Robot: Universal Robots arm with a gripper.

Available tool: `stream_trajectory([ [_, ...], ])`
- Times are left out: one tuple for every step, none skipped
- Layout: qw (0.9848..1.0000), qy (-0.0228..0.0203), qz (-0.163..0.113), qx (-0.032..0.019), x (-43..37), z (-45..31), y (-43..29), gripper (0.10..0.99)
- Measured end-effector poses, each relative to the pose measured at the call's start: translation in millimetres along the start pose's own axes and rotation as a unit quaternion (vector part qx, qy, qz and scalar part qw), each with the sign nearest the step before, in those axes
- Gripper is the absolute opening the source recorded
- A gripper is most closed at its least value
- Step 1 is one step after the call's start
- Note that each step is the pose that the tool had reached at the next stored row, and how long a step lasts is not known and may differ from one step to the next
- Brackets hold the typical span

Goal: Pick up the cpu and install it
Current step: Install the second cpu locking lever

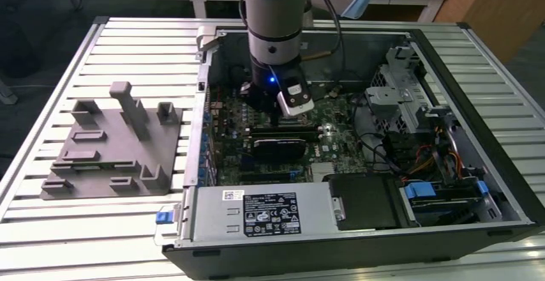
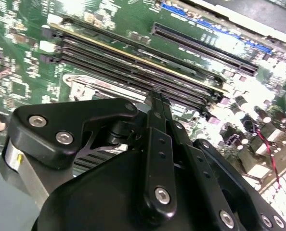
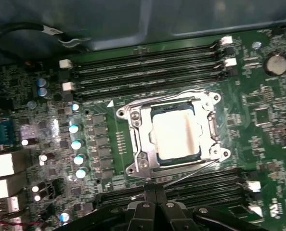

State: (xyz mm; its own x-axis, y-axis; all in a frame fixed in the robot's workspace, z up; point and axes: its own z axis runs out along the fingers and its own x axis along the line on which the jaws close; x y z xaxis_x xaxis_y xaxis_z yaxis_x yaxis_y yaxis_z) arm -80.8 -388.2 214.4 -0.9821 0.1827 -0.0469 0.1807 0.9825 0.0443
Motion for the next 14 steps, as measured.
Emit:
stream_trajectory([
  [1.0000, 0.0006, 0.000, 0.0002, 0.0, -0.1, 0.0, 0.106],
  [1.0000, 0.0006, 0.000, 0.0002, 0.0, -0.1, 0.0, 0.106],
  [1.0000, 0.0006, 0.000, 0.0002, 0.0, 0.0, -0.1, 0.106],
  [1.0000, 0.0006, 0.000, 0.0001, 0.0, 0.0, -0.1, 0.106],
  [1.0000, 0.0006, 0.000, 0.0001, -0.1, 0.0, -0.1, 0.106],
  [1.0000, 0.0007, -0.002, 0.0001, -0.3, 0.1, -0.1, 0.106],
  [1.0000, 0.0009, -0.007, -0.0002, -0.5, 0.2, 0.0, 0.106],
  [0.9999, 0.0011, -0.013, -0.0005, -0.7, 0.4, 0.0, 0.106],
  [0.9998, 0.0014, -0.020, -0.0009, -0.8, 0.7, 0.0, 0.106],
  [0.9996, 0.0017, -0.027, -0.0012, -0.9, 0.9, 0.1, 0.106],
  [0.9995, 0.0020, -0.033, -0.0015, -1.1, 1.1, 0.1, 0.106],
  [0.9993, 0.0023, -0.038, -0.0017, -1.2, 1.3, 0.1, 0.106],
  [0.9991, 0.0024, -0.042, -0.0020, -1.4, 1.5, 0.1, 0.106],
  [0.9990, 0.0026, -0.045, -0.0023, -1.4, 1.8, 0.1, 0.106],
])
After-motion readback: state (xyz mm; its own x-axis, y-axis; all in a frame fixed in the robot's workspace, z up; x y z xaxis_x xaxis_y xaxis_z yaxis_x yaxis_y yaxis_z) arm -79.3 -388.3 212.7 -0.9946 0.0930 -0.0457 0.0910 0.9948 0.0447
